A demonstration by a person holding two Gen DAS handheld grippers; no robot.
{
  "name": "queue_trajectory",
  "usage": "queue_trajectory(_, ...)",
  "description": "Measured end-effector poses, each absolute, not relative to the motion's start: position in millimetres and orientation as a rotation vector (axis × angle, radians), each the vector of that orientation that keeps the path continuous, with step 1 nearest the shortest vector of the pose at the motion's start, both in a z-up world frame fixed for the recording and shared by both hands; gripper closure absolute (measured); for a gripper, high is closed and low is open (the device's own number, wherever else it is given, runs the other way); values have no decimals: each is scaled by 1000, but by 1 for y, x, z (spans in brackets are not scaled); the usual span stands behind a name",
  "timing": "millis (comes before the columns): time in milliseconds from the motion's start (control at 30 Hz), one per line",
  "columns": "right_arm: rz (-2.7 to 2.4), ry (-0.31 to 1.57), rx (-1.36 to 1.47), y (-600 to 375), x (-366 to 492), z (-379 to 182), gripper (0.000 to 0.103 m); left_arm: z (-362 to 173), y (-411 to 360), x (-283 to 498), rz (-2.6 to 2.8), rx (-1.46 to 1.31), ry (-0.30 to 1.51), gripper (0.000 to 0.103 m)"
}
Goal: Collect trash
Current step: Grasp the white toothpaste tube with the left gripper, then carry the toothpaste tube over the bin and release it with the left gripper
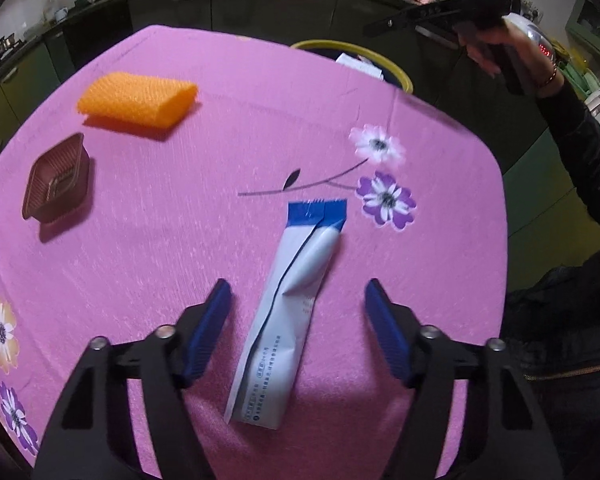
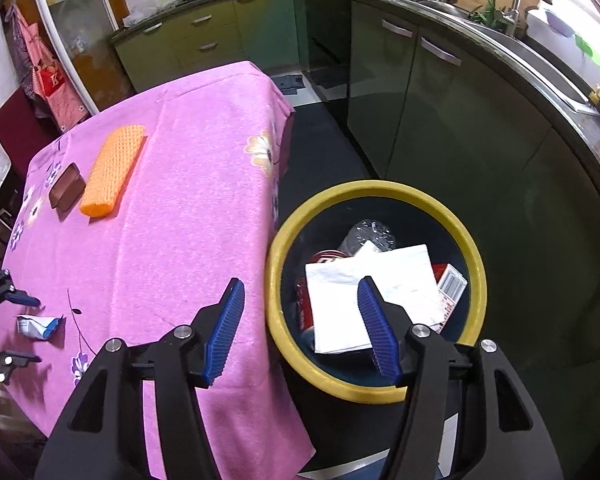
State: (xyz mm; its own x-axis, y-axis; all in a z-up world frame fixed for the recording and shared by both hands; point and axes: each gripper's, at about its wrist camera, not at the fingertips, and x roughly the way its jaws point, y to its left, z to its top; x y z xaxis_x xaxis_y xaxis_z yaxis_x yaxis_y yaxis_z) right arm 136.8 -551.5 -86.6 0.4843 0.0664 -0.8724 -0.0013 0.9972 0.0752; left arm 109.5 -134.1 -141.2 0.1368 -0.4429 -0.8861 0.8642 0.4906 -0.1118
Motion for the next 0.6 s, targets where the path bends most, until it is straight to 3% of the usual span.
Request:
queue_trajectory(333,79,1071,58,-538,141,-90,44,-144,-131,103,-995,522,1044,62)
queue_trajectory(500,88,1071,53,-535,140,-90,44,-143,-128,97,-983,524,1042,79)
queue_trajectory(600,91,1067,56,-535,139,-89,44,-143,-129,97,-971,505,1052,81)
